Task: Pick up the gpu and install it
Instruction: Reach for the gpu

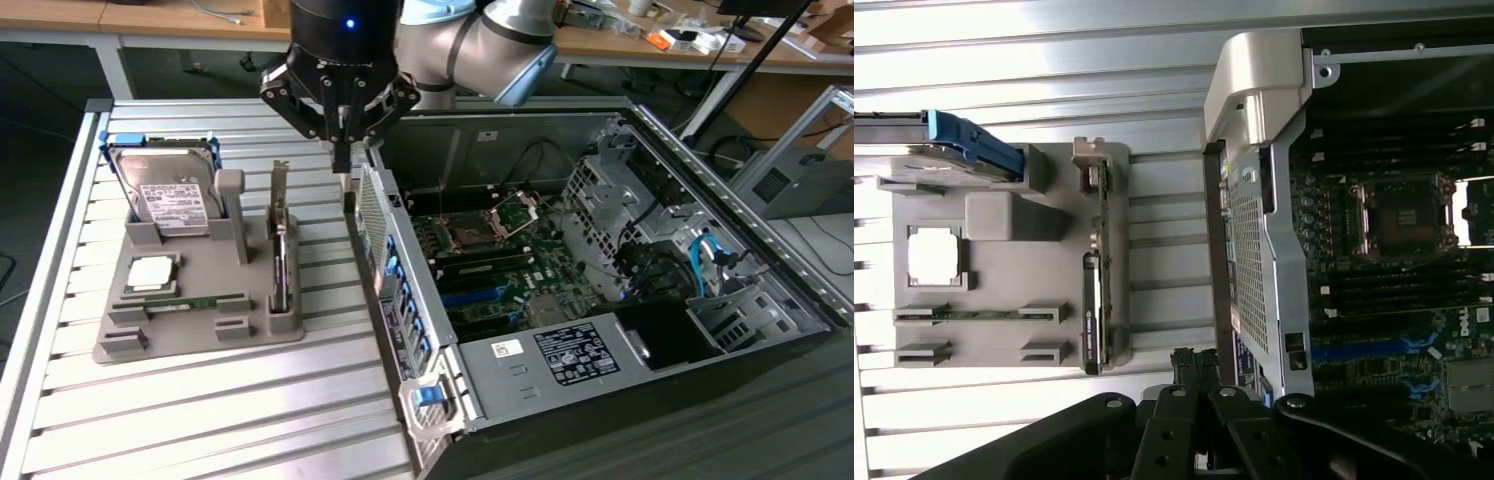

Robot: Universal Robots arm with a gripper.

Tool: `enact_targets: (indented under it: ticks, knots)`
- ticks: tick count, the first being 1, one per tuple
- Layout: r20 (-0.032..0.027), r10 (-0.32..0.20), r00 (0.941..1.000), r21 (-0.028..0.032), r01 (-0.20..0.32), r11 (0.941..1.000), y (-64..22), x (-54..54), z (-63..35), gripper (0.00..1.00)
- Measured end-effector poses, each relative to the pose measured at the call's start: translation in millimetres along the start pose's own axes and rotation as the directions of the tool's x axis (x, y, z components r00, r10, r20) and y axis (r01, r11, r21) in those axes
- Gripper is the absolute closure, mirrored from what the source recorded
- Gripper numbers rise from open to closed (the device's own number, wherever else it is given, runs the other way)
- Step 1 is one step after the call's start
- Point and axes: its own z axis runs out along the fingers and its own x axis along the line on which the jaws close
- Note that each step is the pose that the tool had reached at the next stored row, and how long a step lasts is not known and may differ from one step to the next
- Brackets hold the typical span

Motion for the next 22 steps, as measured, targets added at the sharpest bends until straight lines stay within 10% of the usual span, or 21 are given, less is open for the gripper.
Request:
enact_targets:
  ticks: [22]
  knots:
    - [0.0,0.0,1.0,0.0,0.0,1.0,-1.9,19.9,-0.5,0.89]
